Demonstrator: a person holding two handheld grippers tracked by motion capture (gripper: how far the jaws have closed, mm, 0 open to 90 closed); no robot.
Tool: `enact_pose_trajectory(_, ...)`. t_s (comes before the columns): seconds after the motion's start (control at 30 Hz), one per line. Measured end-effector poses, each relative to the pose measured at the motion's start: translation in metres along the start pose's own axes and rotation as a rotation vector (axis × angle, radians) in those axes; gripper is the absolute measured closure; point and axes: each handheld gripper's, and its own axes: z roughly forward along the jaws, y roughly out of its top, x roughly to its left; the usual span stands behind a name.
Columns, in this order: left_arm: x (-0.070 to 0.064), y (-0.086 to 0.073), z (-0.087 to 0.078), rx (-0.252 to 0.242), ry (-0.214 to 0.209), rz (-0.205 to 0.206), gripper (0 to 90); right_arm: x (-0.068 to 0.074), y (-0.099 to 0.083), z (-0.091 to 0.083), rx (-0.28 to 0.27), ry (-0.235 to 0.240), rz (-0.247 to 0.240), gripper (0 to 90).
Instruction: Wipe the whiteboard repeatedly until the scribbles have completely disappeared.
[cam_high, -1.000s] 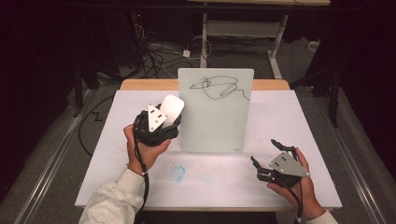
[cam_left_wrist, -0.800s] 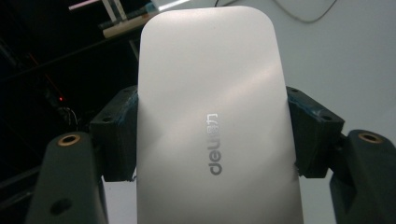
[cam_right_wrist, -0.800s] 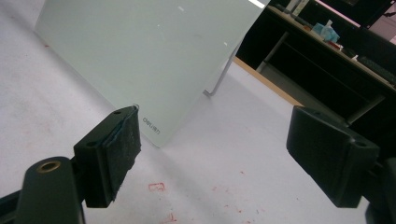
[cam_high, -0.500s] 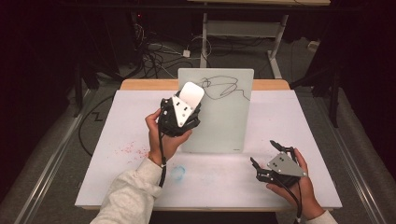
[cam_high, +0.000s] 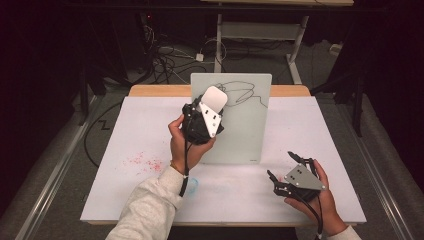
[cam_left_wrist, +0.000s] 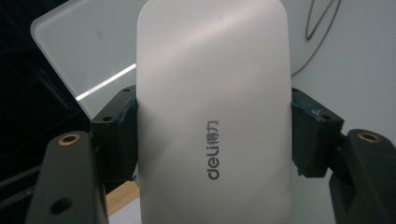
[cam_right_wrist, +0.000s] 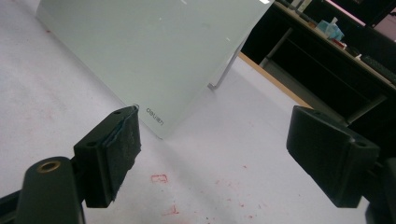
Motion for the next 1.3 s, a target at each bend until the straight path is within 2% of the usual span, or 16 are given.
enact_pose_trajectory(0.1, -0.006, 0.001, 0.001, 0.006, -0.004, 0.018, 28.6, 0.001, 0.000, 0.001, 0.009, 0.002, -0.004, 18.3)
enact_pose_trajectory(0.23, -0.008, 0.006, 0.002, 0.007, 0.012, 0.042, 28.6, 0.002, 0.000, 0.001, 0.011, 0.005, -0.011, 18.3)
enact_pose_trajectory(0.33, -0.002, 0.010, 0.003, 0.008, 0.039, 0.032, 28.6, 0.002, 0.000, 0.001, 0.012, 0.007, -0.012, 18.3)
enact_pose_trajectory(0.4, 0.006, 0.013, 0.003, 0.007, 0.035, 0.009, 28.6, 0.002, 0.000, 0.001, 0.014, 0.009, -0.010, 18.3)
enact_pose_trajectory(0.47, 0.013, 0.017, 0.003, 0.014, 0.060, 0.003, 28.7, 0.002, -0.001, 0.001, 0.013, 0.010, -0.012, 18.3)
enact_pose_trajectory(0.57, 0.020, 0.019, 0.003, 0.007, 0.052, -0.026, 28.7, 0.002, 0.000, 0.001, 0.014, 0.011, -0.010, 18.3)
enact_pose_trajectory(0.63, 0.015, 0.019, 0.003, 0.009, 0.071, -0.010, 28.7, 0.002, 0.000, 0.001, 0.014, 0.011, -0.012, 18.3)
enact_pose_trajectory(0.7, 0.007, 0.017, 0.004, 0.010, 0.060, -0.003, 28.7, 0.003, 0.000, 0.001, 0.015, 0.017, -0.021, 18.3)
enact_pose_trajectory(0.77, -0.008, 0.014, 0.005, 0.018, 0.039, 0.035, 28.7, 0.003, 0.000, 0.001, 0.017, 0.022, -0.020, 18.3)
enact_pose_trajectory(0.87, -0.033, 0.008, 0.006, 0.026, 0.032, 0.096, 28.7, 0.004, 0.000, 0.001, 0.022, 0.029, -0.023, 18.3)
enact_pose_trajectory(0.93, -0.041, 0.007, 0.007, 0.026, 0.014, 0.097, 28.7, 0.004, 0.000, 0.001, 0.019, 0.030, -0.018, 18.3)
enact_pose_trajectory(1.0, -0.043, 0.008, 0.007, 0.028, 0.014, 0.104, 28.7, 0.004, 0.000, 0.001, 0.021, 0.029, -0.017, 18.3)
enact_pose_trajectory(1.07, -0.037, 0.011, 0.007, 0.025, 0.007, 0.102, 28.6, 0.004, 0.000, 0.000, 0.020, 0.032, -0.021, 18.3)
enact_pose_trajectory(1.1, -0.032, 0.013, 0.007, 0.025, 0.022, 0.094, 28.7, 0.004, 0.000, 0.000, 0.020, 0.032, -0.024, 18.3)
enact_pose_trajectory(1.2, -0.008, 0.018, 0.005, 0.019, 0.037, 0.026, 28.7, 0.004, 0.000, 0.000, 0.019, 0.033, -0.023, 18.3)
enact_pose_trajectory(1.3, 0.013, 0.023, 0.005, 0.016, 0.075, -0.015, 28.6, 0.004, 0.000, 0.000, 0.022, 0.030, -0.020, 18.3)
